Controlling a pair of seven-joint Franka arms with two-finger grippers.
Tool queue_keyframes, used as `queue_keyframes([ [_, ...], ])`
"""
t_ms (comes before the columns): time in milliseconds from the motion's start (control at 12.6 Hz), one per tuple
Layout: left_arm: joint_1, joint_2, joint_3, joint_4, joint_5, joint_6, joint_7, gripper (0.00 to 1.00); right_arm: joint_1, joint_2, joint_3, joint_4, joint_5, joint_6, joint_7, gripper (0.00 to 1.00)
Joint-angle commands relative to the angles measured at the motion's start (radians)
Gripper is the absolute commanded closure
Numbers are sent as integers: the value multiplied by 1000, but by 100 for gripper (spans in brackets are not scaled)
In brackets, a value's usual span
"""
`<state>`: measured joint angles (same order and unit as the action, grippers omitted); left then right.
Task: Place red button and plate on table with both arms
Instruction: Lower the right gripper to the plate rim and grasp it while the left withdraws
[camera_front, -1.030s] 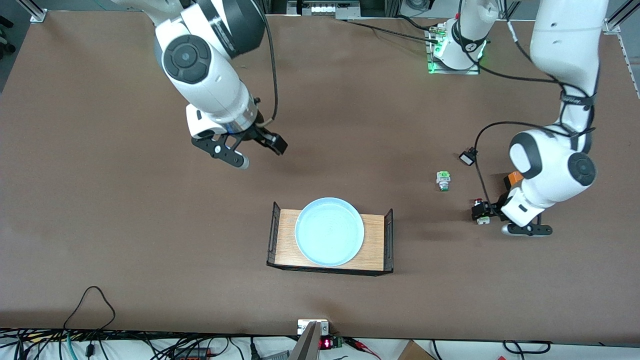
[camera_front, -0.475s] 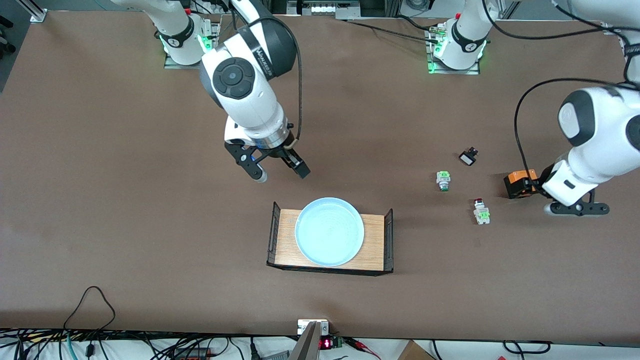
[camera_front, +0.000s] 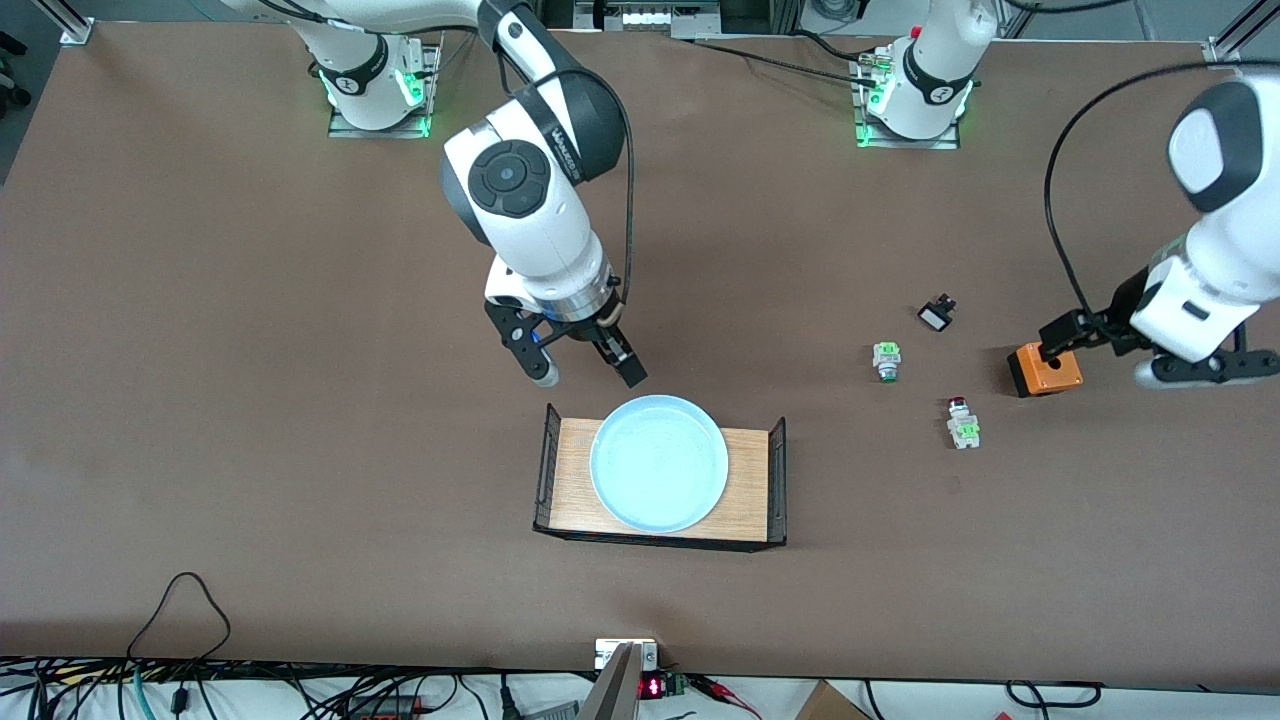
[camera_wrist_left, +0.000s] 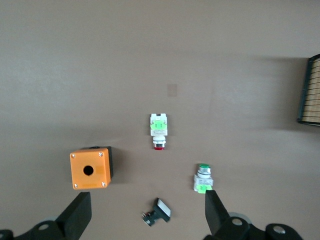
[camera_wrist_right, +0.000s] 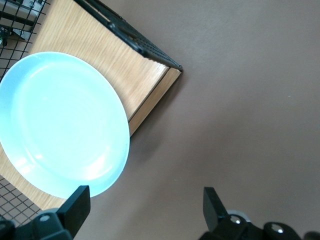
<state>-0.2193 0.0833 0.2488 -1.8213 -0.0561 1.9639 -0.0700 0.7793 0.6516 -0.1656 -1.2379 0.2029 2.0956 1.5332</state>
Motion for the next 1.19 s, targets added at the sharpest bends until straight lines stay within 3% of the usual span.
queue_keyframes([
  [0, 0, -52, -16, 26, 30, -83, -40, 0, 0, 40, -6, 43, 15, 15, 22, 0],
  [238, 6, -89, -10, 68, 30, -141, -30, 0, -11, 56, -8, 43, 15, 23, 18, 0],
  [475, 53, -105, -61, 69, 38, -190, -10, 0, -18, 69, -8, 40, 15, 60, 15, 0],
  [792, 314, -152, -299, 95, 35, -241, 85, 0, -18, 86, -8, 40, 15, 99, 15, 0],
  [1109, 327, -143, -316, 168, 24, -304, 87, 0, -23, 106, -8, 40, 15, 152, 15, 0],
])
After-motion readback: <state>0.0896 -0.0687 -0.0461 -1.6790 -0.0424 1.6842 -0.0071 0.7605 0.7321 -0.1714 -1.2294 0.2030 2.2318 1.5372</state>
